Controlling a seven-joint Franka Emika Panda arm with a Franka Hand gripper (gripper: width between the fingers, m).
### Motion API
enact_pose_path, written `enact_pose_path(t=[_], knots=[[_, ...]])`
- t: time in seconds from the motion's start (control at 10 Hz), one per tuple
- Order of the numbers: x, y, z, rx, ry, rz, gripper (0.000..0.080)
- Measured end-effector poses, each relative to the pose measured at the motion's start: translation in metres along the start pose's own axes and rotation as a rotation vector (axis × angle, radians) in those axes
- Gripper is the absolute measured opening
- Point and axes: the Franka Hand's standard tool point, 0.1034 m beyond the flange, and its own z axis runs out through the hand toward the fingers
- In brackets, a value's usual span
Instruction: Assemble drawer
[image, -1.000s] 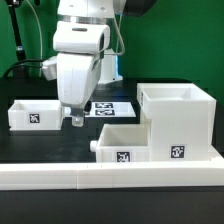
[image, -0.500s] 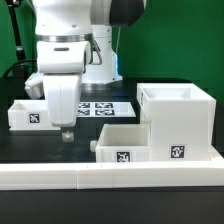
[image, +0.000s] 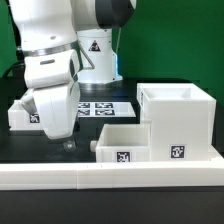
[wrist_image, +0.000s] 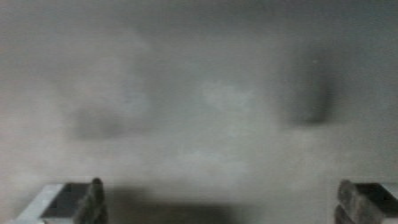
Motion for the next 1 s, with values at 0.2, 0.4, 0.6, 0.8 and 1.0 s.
enact_pose_path(t=[0.2,0.4,0.6,0.8,1.0], knots=[[0.014,-0.001,0.009,0.008,0.005,0.036,0.0649],[0.03,-0.001,0.014,0.016,0.006,0.087,0.0649],[0.035,0.005,0.012,0.009,-0.007,0.18,0.0649],[0.038,0.006,0.011,0.022,-0.023,0.247,0.0649],[0.038,0.006,0.011,0.024,-0.027,0.274,0.0649]])
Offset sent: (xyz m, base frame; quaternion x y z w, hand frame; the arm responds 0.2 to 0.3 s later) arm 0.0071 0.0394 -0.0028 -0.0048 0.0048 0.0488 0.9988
